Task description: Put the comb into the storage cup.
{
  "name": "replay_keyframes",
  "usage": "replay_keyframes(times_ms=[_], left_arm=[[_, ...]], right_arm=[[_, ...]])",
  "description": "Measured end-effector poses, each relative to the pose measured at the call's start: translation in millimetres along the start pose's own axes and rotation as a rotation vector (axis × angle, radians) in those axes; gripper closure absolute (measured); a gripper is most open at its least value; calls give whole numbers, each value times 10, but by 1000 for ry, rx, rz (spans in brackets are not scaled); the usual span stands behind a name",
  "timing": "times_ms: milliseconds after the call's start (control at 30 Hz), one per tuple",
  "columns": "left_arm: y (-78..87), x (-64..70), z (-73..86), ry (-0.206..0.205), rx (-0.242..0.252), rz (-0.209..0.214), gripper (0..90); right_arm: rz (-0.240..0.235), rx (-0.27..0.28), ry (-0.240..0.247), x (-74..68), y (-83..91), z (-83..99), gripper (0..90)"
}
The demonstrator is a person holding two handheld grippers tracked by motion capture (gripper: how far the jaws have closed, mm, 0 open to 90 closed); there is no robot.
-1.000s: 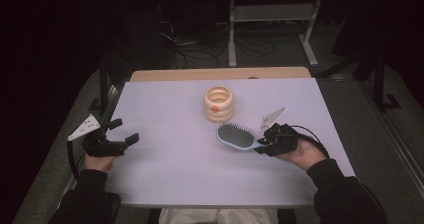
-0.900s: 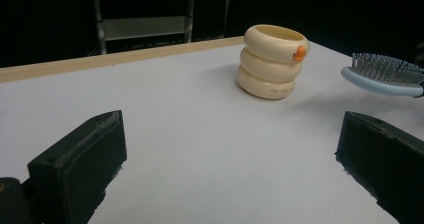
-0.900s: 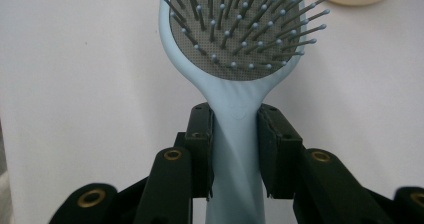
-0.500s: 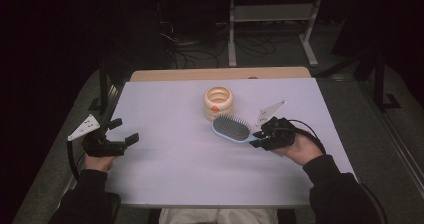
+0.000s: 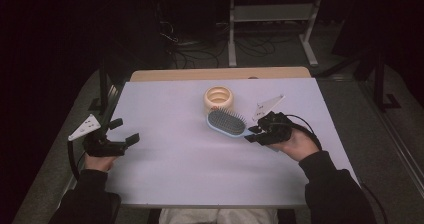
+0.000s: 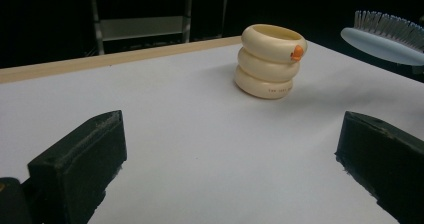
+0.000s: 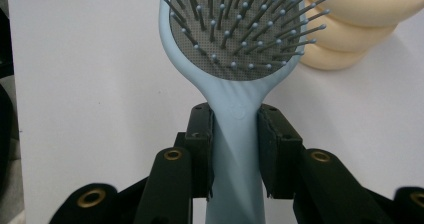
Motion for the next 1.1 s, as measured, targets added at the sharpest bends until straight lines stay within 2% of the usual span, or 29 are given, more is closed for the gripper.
replay_keyframes(times_ms=[500, 767, 900, 1100], left_arm=[[-12, 10, 5, -2, -8, 5, 0], [-17, 48, -50, -3, 9, 20, 0], [-56, 106, -64, -19, -19, 35, 0], [-100, 168, -136, -39, -29, 56, 0]], right_arm=[[21, 51, 11, 64, 105, -263, 682], [35, 57, 11, 119, 138, -392, 682], [53, 66, 19, 154, 168, -486, 682], [66, 82, 27, 203, 196, -619, 683]])
Point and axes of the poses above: each handheld gripper's, and its own axes: y roughly backward along the jaws, z roughly out of its underside, x roughly to its right, the point moved 5 cm from there along -y, roughly forward along the jaws, and after that the axes turned 10 degrees about y, right-handed, at the moved point
